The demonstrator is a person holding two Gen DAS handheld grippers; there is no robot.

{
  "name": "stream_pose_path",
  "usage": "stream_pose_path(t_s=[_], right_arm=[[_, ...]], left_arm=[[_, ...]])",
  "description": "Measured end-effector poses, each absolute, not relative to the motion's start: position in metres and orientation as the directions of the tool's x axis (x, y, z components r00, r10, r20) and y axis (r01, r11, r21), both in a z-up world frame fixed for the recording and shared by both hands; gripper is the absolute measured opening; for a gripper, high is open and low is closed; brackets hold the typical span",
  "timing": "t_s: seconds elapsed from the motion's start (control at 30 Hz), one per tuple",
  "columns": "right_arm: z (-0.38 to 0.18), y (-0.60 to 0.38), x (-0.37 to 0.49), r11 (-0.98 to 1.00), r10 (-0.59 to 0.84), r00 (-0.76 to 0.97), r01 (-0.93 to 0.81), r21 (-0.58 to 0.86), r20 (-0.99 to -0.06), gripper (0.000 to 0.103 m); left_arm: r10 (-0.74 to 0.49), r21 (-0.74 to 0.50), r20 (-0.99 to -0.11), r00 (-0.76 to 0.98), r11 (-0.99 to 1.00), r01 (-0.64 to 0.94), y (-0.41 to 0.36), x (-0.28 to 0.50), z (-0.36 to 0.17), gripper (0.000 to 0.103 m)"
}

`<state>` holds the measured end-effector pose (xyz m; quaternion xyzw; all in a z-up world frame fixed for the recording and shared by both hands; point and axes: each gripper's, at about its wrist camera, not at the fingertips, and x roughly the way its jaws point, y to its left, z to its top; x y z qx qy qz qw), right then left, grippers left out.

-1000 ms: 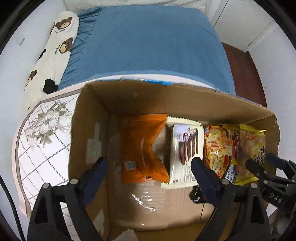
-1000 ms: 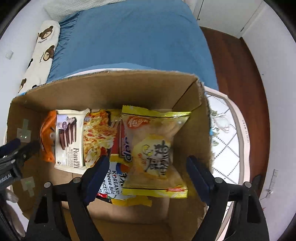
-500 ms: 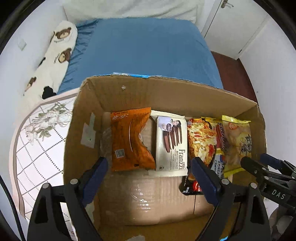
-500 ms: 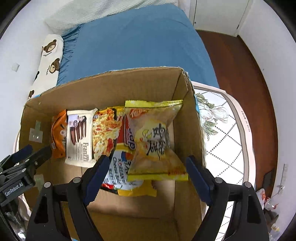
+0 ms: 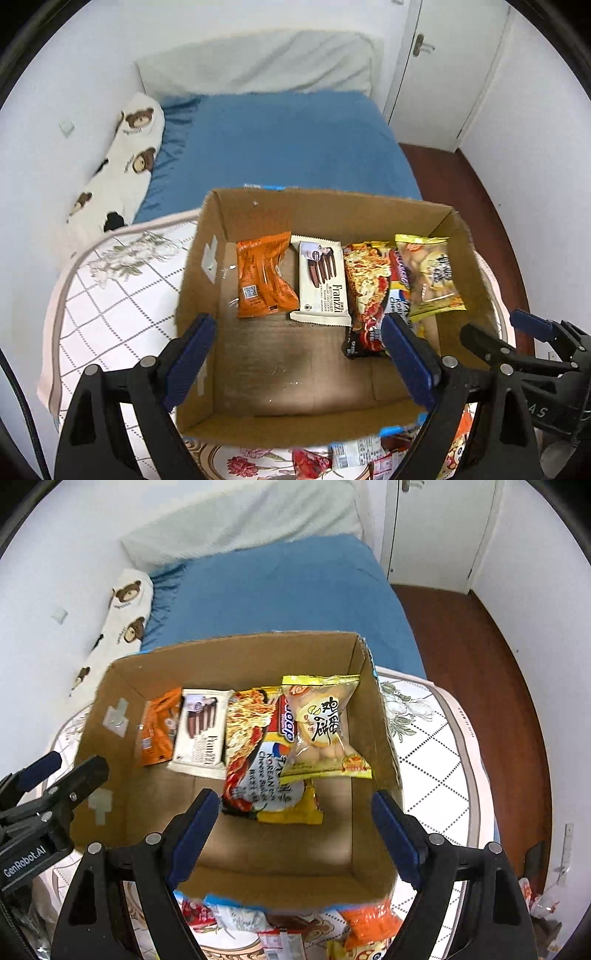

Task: Organize snacks
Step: 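Withdraw both tools from the box toward the remaining snacks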

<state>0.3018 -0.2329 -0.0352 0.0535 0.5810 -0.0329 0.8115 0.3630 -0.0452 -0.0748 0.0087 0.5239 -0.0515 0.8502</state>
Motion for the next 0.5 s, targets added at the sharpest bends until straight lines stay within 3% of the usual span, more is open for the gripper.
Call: stream_pose_path(t_s=[0.5], right_arm=[[0.031, -0.213, 0.213, 0.994, 0.037, 0.459, 0.073, 0.080, -0.888, 0.087]], left_arm=[[-0.082, -0.028, -0.847, 0.525, 0.993, 0.110, -0.035, 0.278, -0.036, 0.092]])
